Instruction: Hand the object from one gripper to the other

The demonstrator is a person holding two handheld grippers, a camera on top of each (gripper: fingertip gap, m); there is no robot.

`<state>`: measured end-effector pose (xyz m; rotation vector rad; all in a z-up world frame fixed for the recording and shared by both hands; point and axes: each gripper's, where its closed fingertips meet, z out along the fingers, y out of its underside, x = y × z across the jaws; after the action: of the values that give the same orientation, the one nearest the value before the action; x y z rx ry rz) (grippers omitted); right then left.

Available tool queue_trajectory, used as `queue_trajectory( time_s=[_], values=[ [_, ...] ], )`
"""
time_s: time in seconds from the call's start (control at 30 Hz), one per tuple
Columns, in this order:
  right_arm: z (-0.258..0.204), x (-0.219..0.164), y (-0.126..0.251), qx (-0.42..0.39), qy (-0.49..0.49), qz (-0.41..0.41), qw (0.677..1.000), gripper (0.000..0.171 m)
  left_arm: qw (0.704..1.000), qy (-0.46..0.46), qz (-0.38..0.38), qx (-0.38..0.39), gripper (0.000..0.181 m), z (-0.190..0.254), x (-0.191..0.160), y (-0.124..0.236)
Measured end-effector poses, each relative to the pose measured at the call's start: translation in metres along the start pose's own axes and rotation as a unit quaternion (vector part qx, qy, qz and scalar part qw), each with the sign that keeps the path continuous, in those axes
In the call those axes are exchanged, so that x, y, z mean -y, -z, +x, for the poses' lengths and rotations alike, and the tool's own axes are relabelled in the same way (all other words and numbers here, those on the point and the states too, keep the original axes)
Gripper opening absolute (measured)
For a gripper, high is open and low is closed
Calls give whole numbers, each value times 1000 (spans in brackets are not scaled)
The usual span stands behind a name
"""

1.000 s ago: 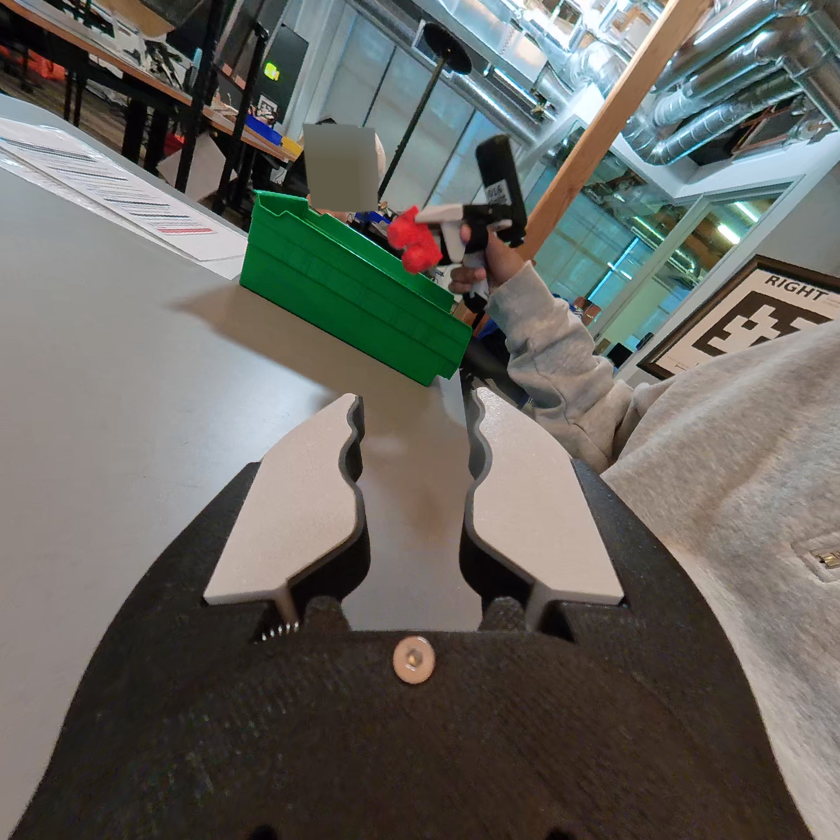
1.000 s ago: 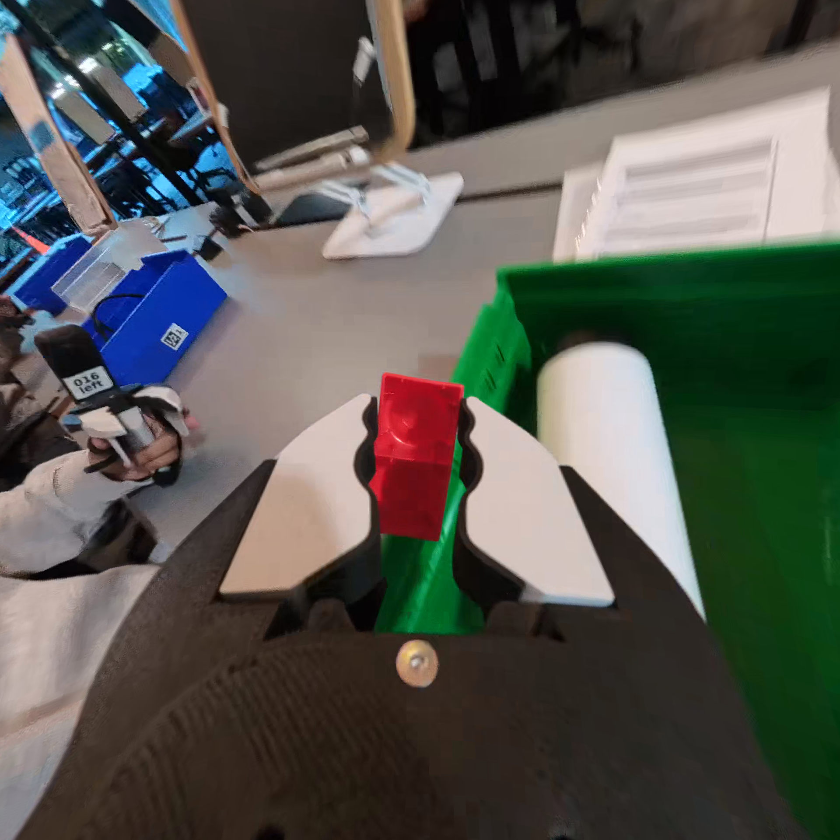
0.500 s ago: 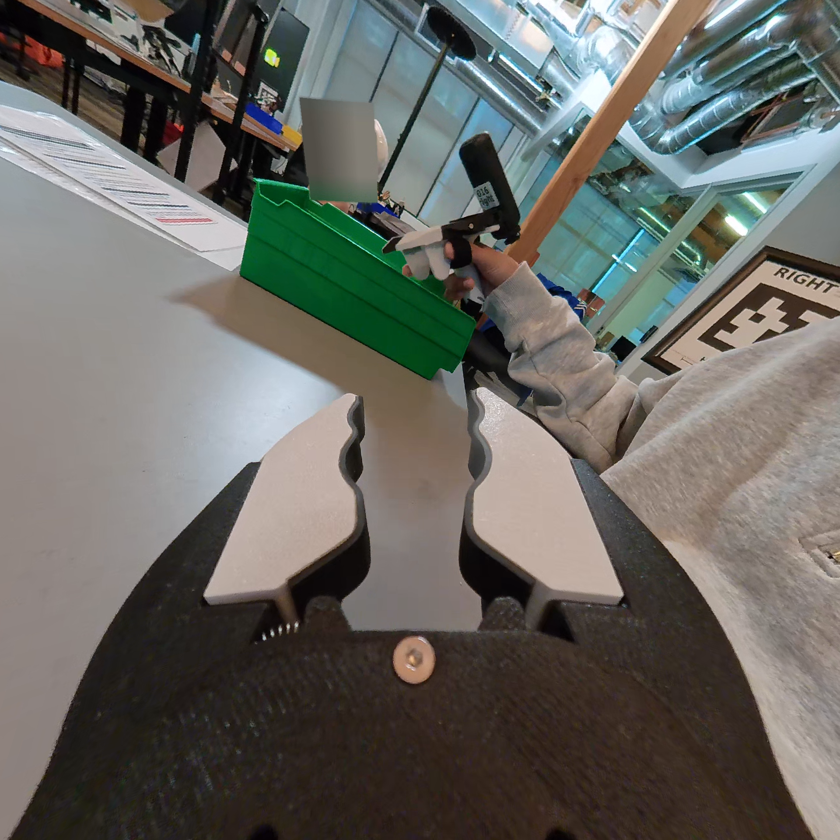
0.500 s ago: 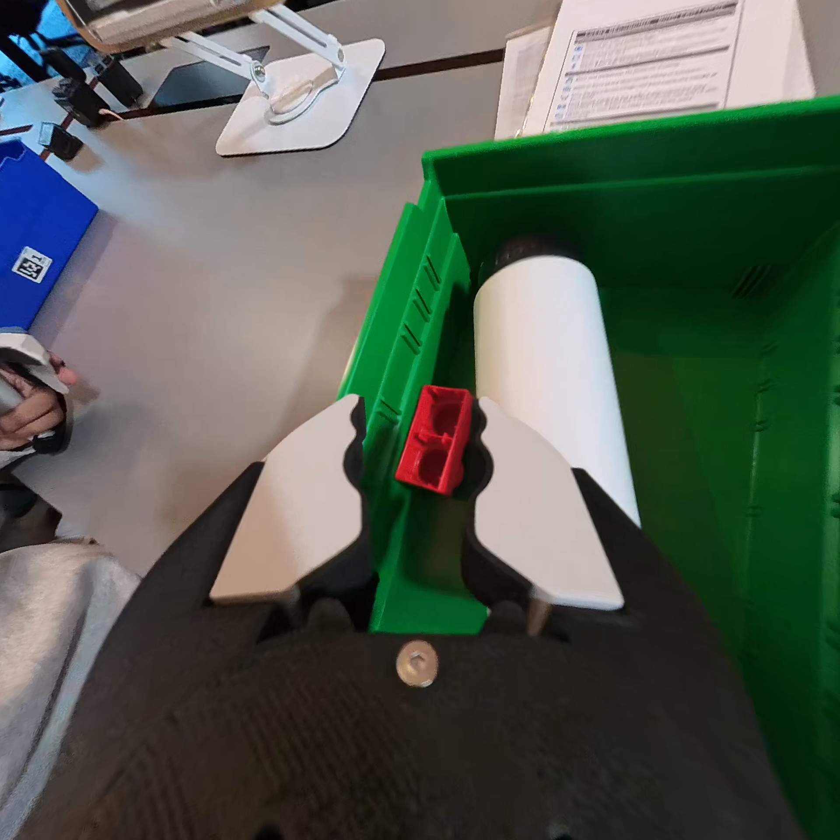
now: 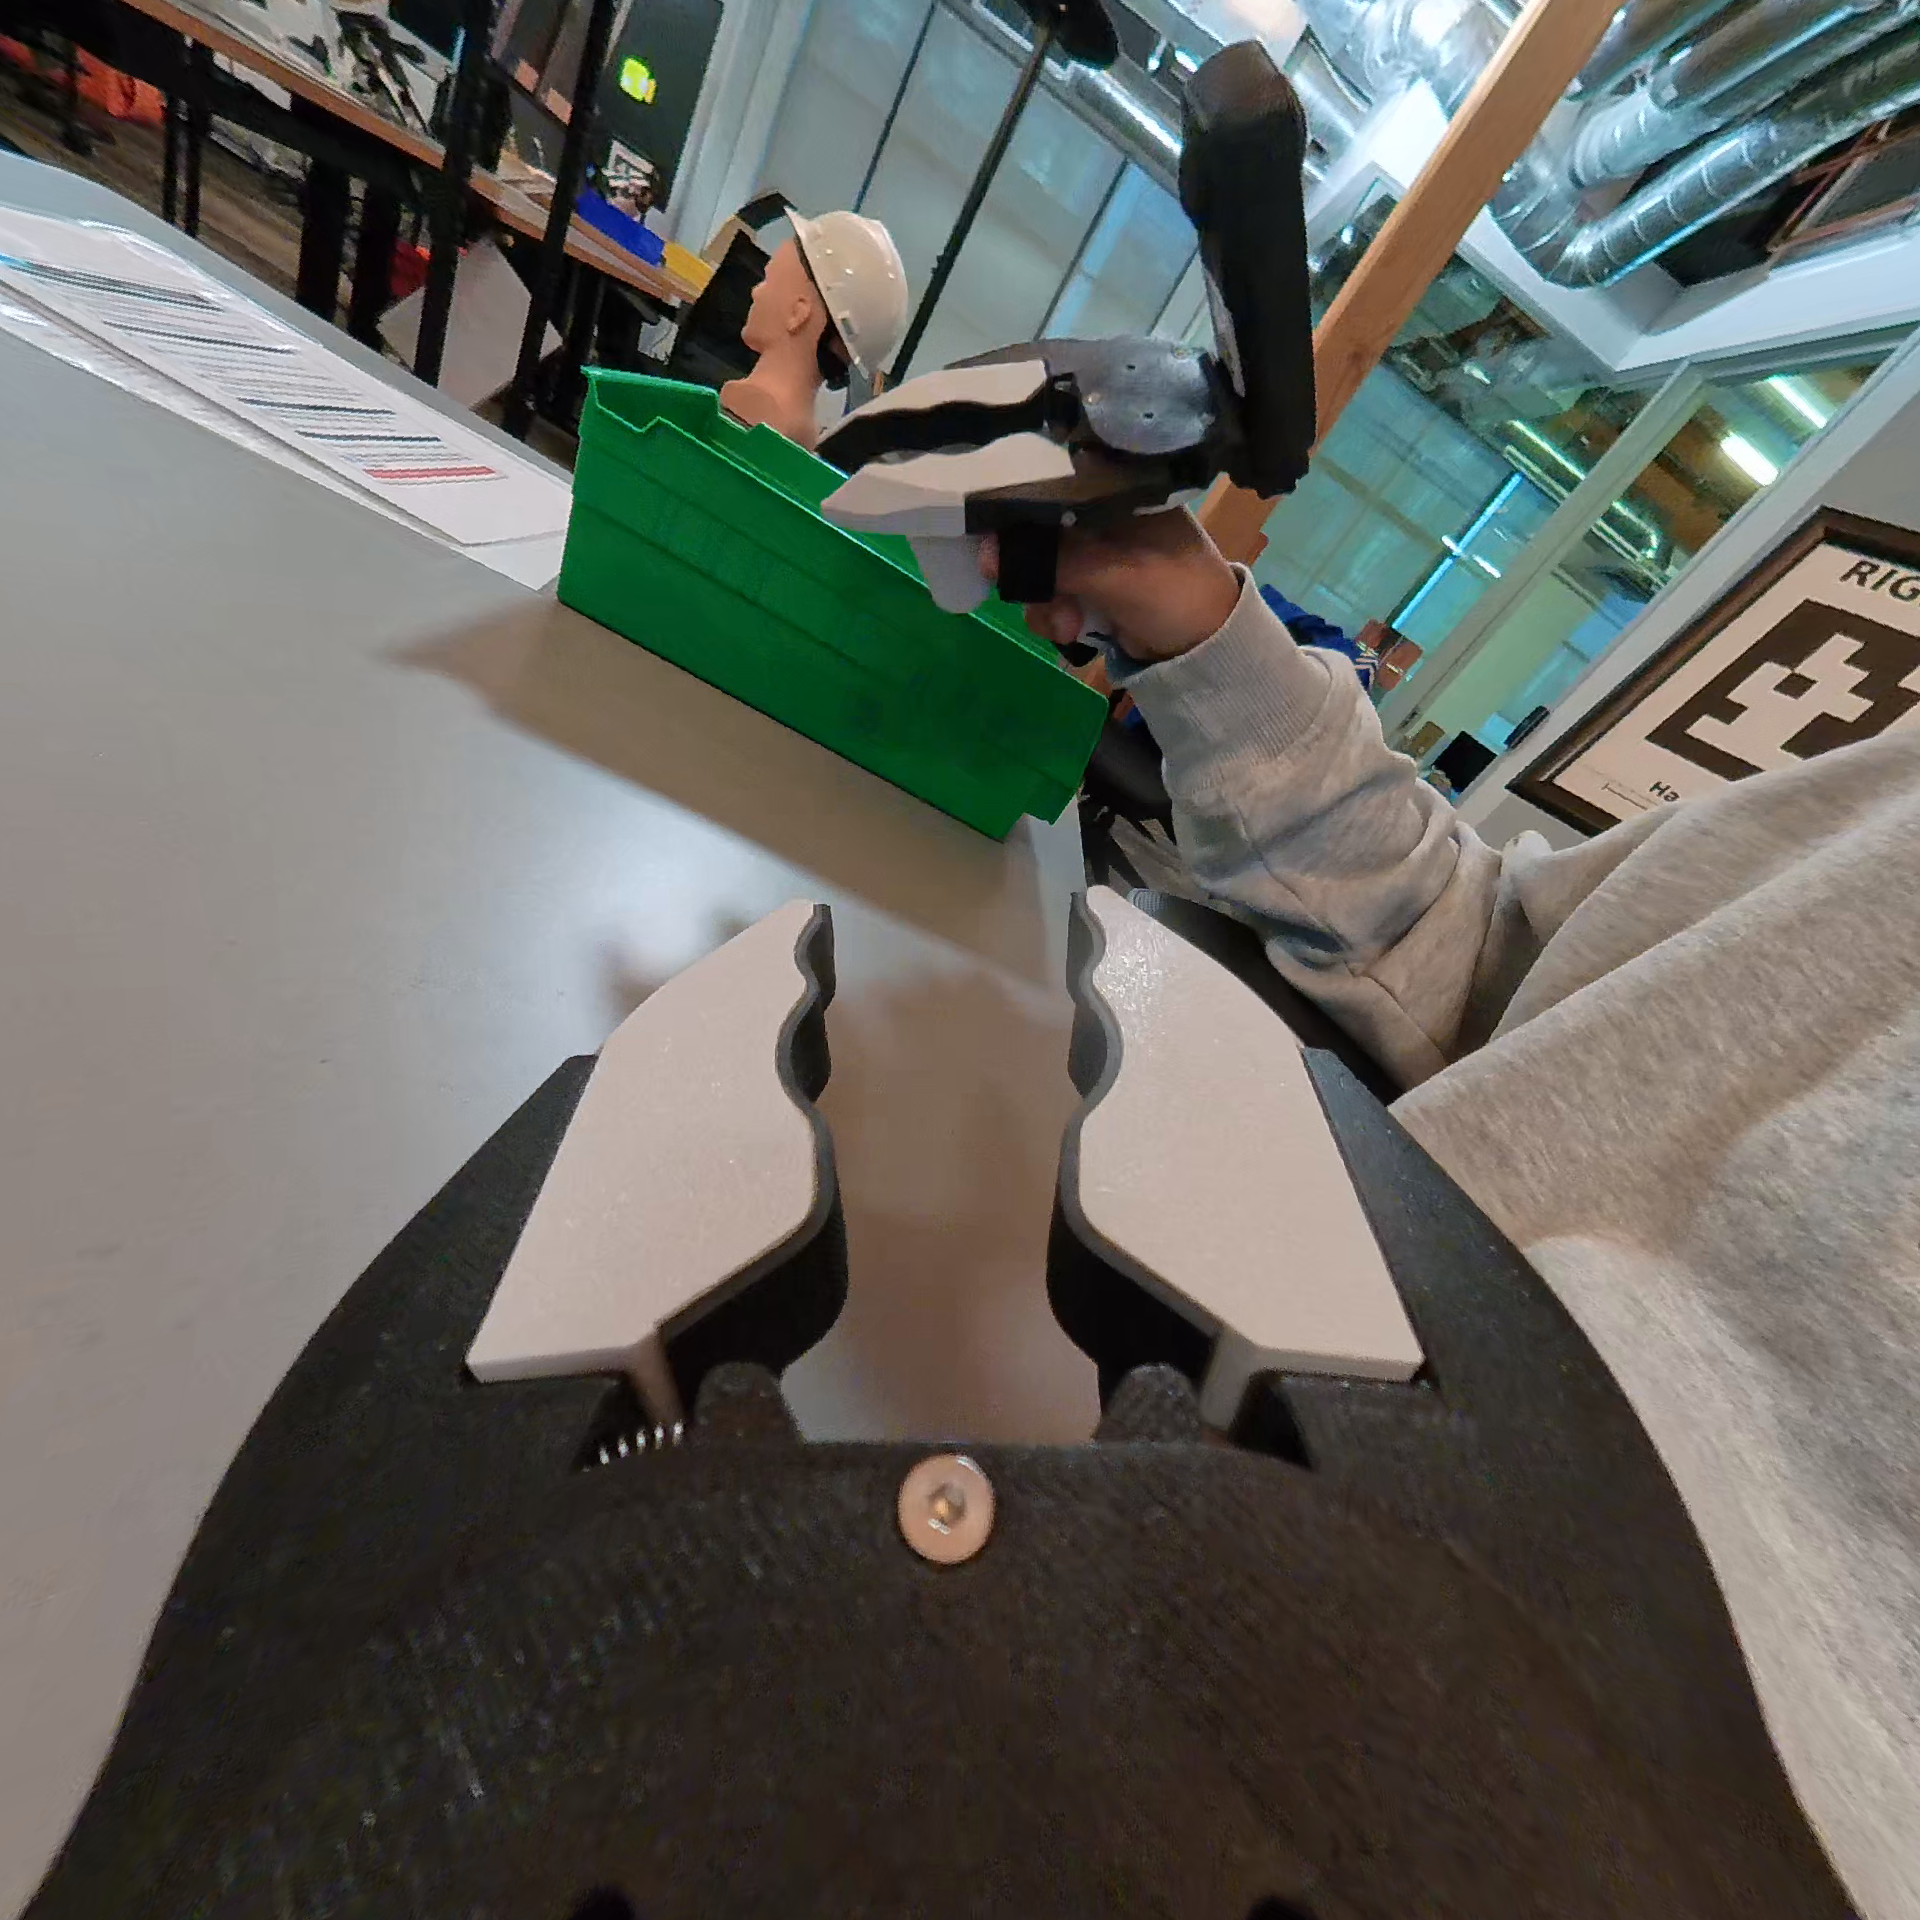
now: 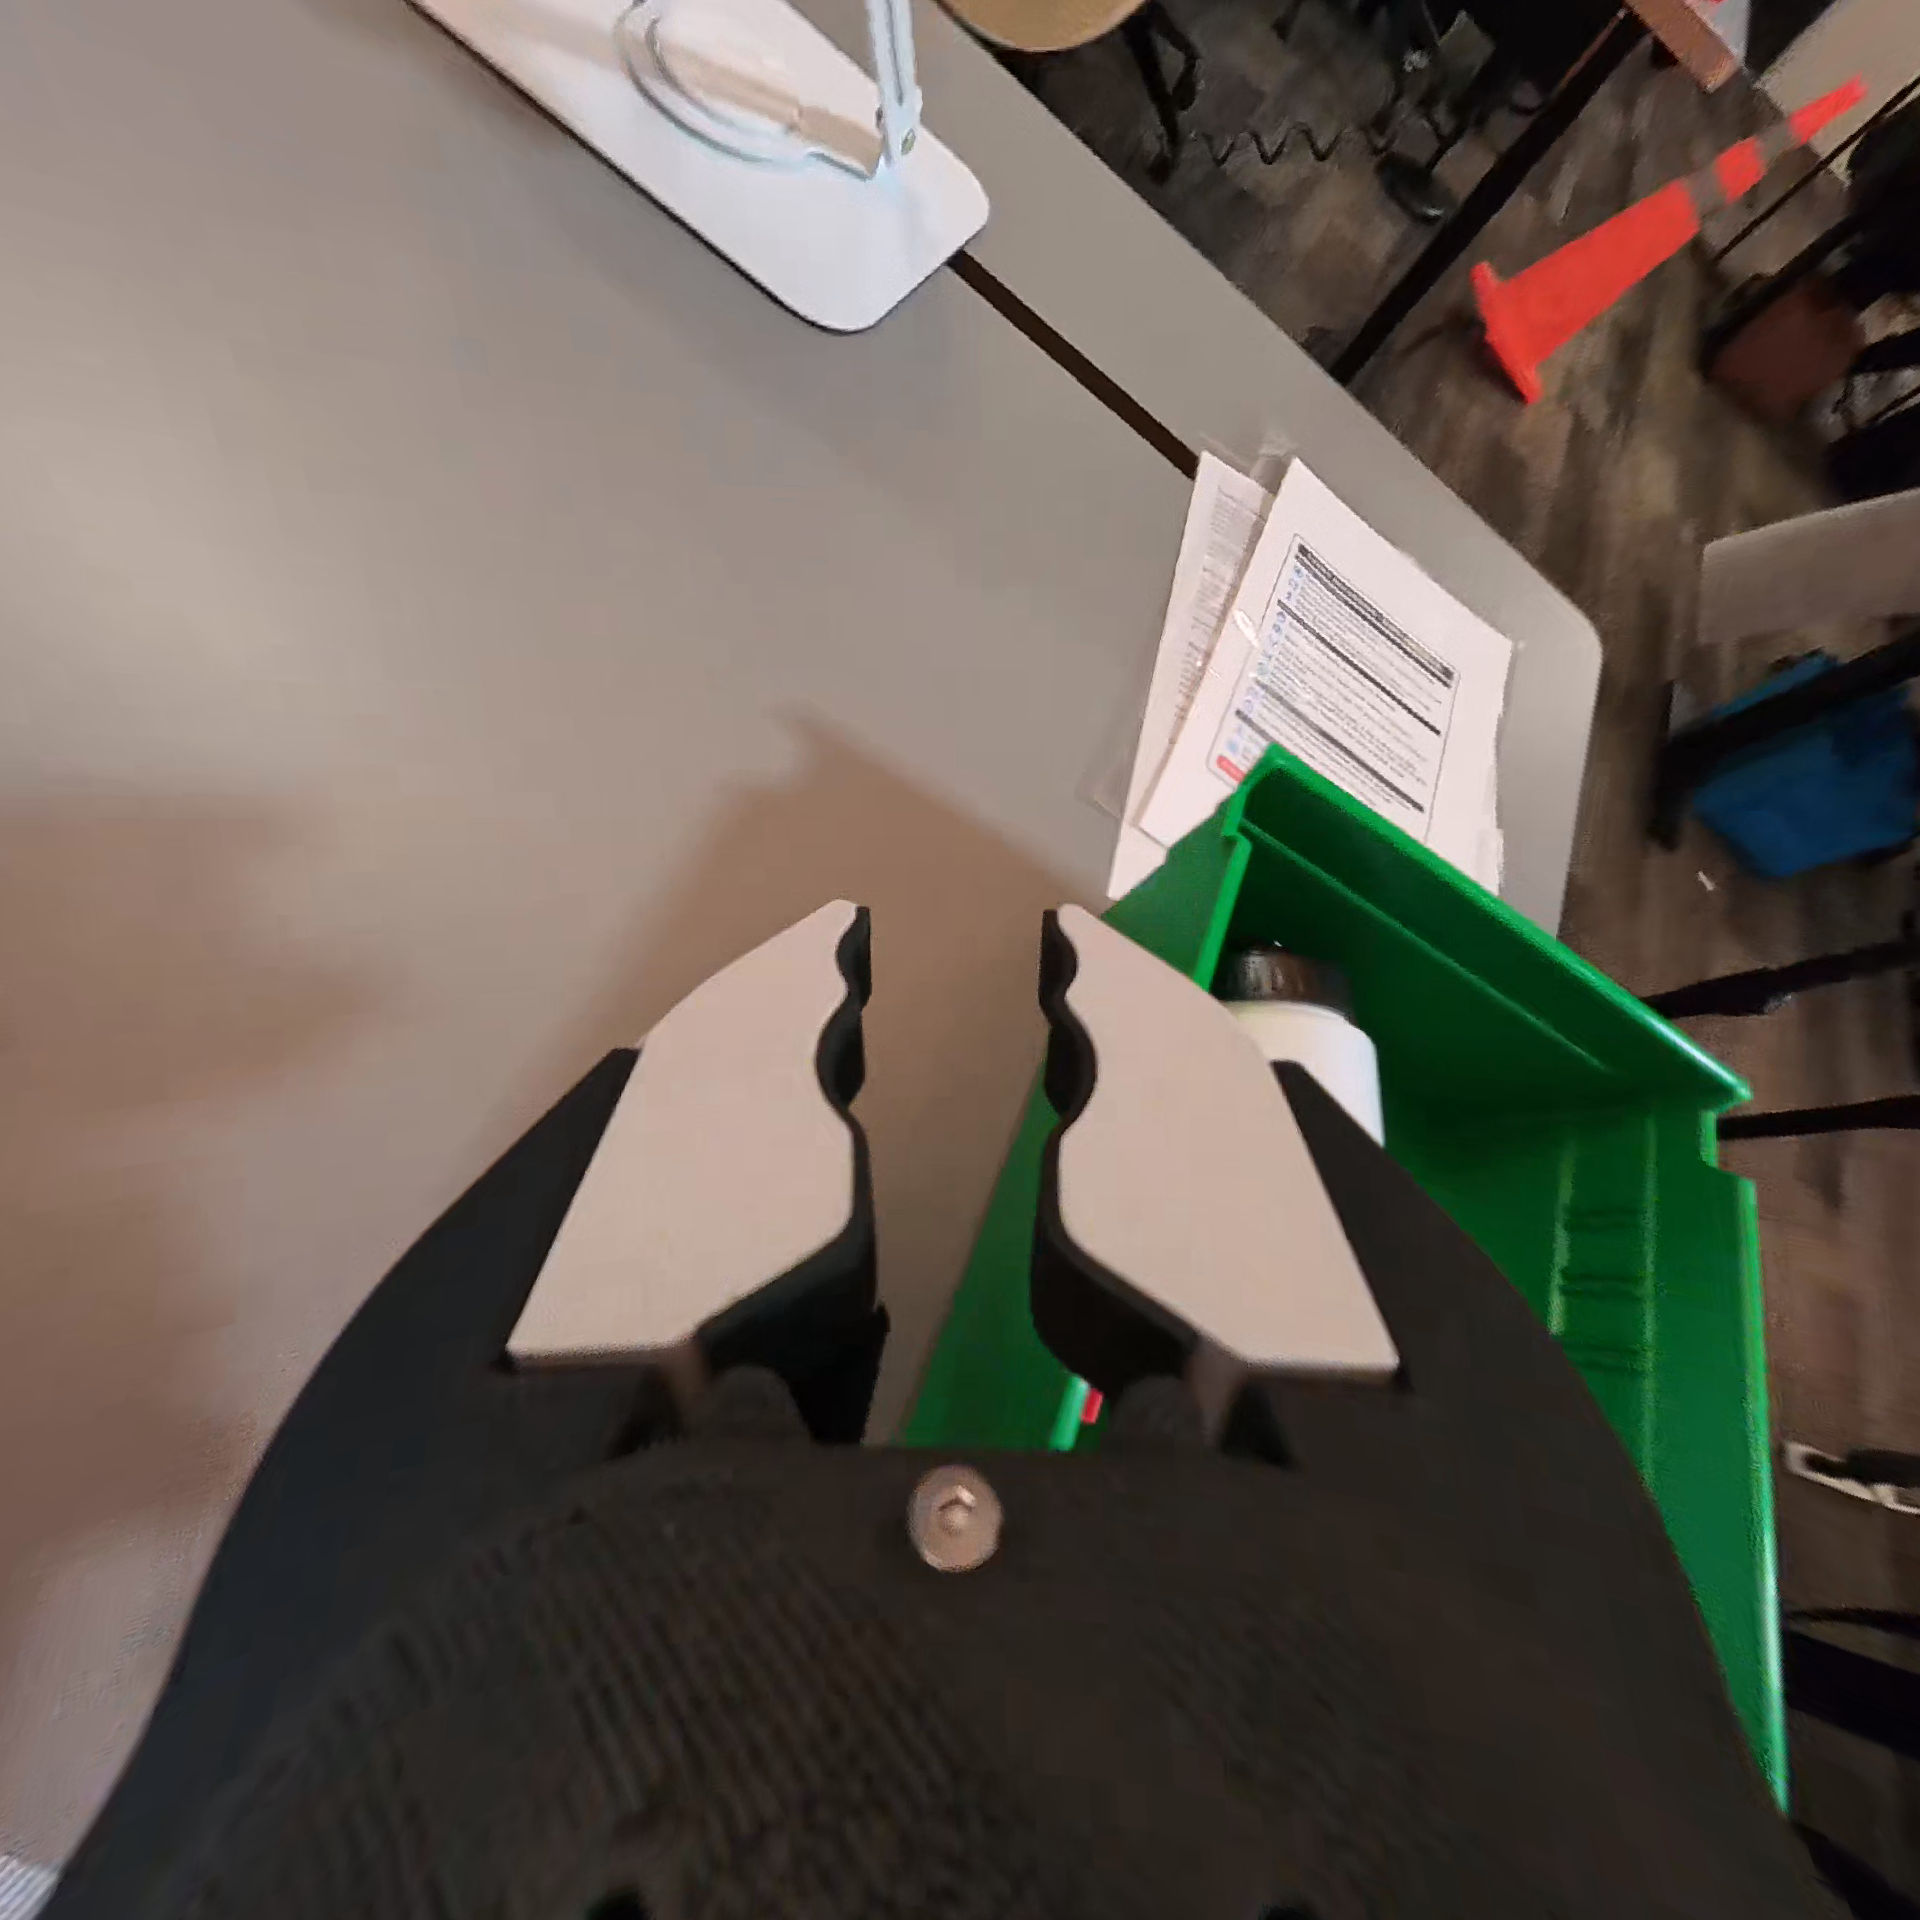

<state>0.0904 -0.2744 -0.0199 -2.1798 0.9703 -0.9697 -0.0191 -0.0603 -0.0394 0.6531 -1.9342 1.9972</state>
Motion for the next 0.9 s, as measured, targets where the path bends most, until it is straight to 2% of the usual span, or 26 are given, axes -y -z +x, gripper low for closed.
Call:
queue_trajectory(
  time_s=[0.03,0.67,0.77,0.87,0.9],
  values=[
    [-7,1,-3,3,8,-1,1000,31,1000,1,0,0,43,0,0,0],
    [-113,1,-36,108,66,21,992,22,1000,9,-4,9,43,-6,-1,0],
    [-130,-2,-41,132,67,33,988,17,1000,8,-6,13,43,-7,-2,0],
    [-135,-1,-42,130,102,60,984,0,1000,-1,-7,20,42,-8,-2,0],
    [-135,-1,-42,129,112,69,983,0,1000,-7,-8,25,41,-10,-2,1]
  ],
)
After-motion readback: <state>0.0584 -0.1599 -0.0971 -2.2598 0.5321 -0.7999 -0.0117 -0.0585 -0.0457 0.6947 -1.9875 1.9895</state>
